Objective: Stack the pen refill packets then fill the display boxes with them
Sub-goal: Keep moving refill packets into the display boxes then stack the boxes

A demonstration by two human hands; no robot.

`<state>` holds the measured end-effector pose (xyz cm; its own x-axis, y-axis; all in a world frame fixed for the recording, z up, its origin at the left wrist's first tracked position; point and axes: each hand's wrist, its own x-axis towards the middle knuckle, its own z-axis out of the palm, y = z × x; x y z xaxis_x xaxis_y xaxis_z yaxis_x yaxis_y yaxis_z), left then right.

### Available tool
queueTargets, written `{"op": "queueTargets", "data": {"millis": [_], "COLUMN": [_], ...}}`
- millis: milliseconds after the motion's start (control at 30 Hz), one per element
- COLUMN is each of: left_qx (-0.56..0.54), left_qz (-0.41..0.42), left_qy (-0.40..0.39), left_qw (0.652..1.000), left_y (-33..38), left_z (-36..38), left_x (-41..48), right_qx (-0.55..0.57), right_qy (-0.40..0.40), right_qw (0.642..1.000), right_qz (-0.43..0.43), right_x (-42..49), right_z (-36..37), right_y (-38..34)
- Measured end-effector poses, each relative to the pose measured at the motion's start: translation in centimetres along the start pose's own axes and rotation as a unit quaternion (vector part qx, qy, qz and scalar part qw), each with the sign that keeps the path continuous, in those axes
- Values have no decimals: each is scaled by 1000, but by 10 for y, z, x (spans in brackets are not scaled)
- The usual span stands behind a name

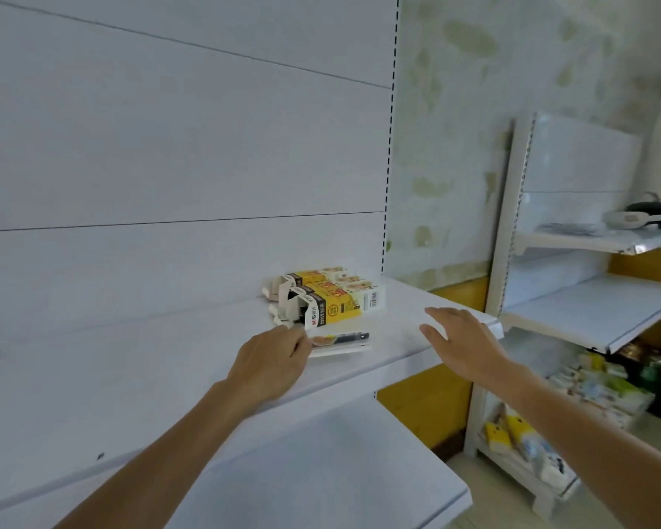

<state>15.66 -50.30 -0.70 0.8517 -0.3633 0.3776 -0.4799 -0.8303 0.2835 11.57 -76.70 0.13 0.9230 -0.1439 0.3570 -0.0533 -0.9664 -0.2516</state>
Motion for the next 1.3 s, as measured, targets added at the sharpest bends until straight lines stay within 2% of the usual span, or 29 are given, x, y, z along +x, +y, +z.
{"op": "queueTargets", "data": {"millis": [133, 400, 500, 633, 800, 933, 1133, 1233, 1300], "left_qx": [-48, -35, -44, -32, -7, 8, 98, 101, 64], "left_qz": [4, 13, 15, -21, -40, -135, -244, -252, -251], "left_qy": [-7, -13, 0, 30, 91, 152, 180, 159, 144], "left_qw": [999, 999, 999, 999, 995, 979, 948, 949, 955], "left_y": [4, 10, 7, -12, -33, -52, -54, -48, -40], "left_z": [4, 14, 20, 19, 1, -13, 2, 11, 17], "left_x": [20, 71, 80, 76, 73, 65, 51, 52, 60], "right_qx": [22, 17, 31, 58, 92, 84, 120, 146, 140], "right_qy": [24, 20, 30, 23, 35, -7, -45, -8, 8], "right_qw": [999, 1000, 999, 998, 991, 976, 955, 945, 938], "right_qz": [-6, 1, 11, 11, -86, -200, -269, -294, -316], "right_x": [13, 60, 78, 105, 136, 170, 194, 195, 196], "right_z": [18, 25, 27, 45, 61, 62, 87, 99, 103], "right_y": [7, 16, 24, 22, 8, 10, 13, 18, 22]}}
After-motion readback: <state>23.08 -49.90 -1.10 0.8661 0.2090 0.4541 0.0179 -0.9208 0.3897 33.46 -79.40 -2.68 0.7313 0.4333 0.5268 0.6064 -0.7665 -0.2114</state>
